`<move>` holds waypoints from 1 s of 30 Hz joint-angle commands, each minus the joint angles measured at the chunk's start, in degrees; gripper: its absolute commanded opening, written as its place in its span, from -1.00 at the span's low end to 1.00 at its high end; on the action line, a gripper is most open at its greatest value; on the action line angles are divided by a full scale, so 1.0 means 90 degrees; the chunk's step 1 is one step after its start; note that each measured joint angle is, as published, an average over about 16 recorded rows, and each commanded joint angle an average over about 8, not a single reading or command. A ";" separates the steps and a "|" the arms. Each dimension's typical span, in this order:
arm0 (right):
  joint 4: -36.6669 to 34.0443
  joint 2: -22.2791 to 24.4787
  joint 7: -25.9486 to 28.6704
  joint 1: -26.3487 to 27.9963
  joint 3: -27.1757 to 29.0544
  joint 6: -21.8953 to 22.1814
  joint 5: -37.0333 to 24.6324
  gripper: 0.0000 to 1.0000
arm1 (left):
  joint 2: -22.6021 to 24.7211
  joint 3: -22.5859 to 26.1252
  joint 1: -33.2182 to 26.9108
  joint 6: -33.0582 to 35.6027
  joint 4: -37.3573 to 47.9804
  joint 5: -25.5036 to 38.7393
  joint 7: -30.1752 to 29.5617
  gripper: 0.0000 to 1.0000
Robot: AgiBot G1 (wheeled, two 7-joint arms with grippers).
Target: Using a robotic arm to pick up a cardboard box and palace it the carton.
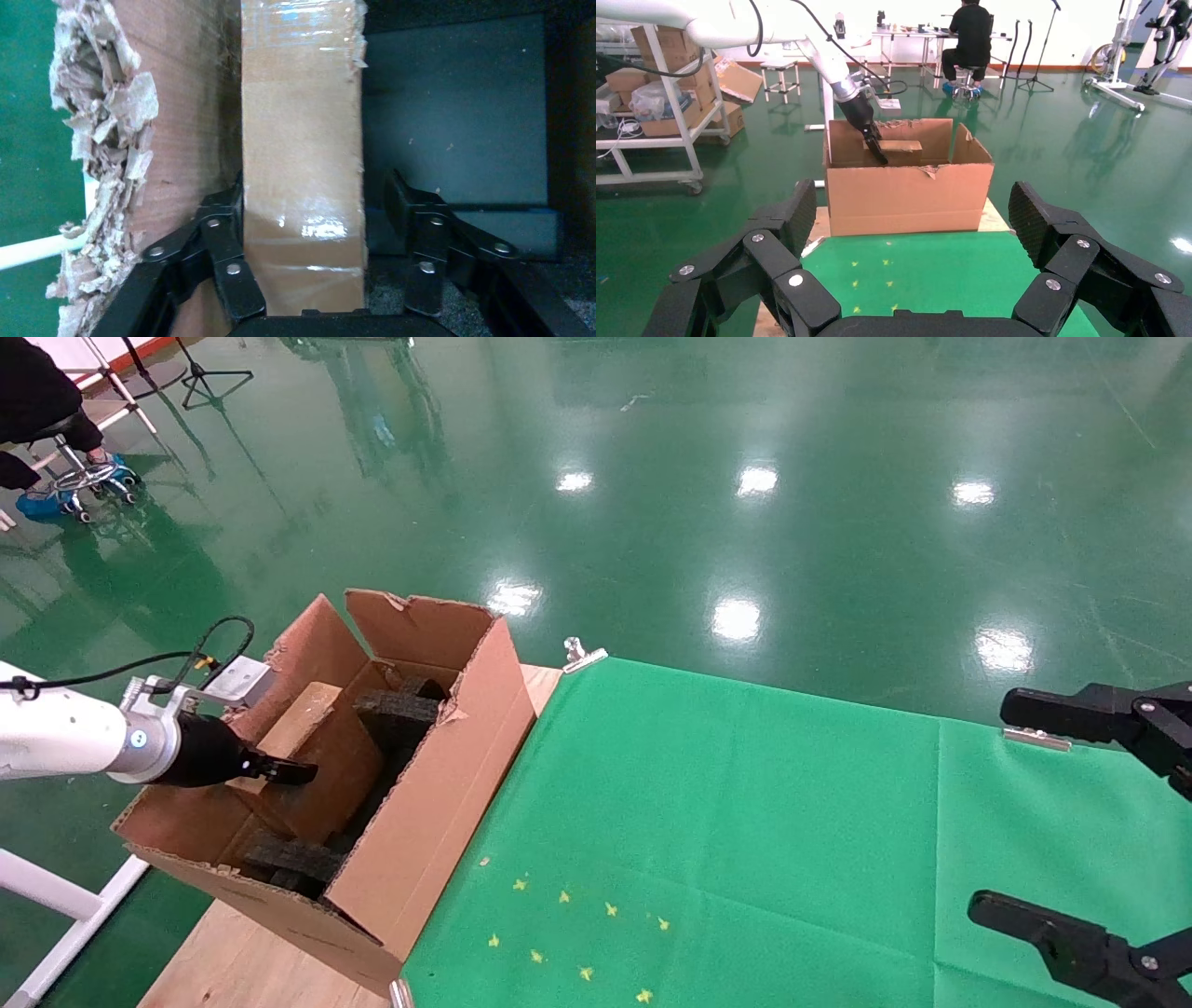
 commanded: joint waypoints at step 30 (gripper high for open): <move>-0.0001 0.0000 0.0000 -0.0001 0.0000 0.0001 0.0000 1.00 | -0.0643 -0.0454 -0.1505 0.0131 -0.0792 -0.0138 -0.0602 1.00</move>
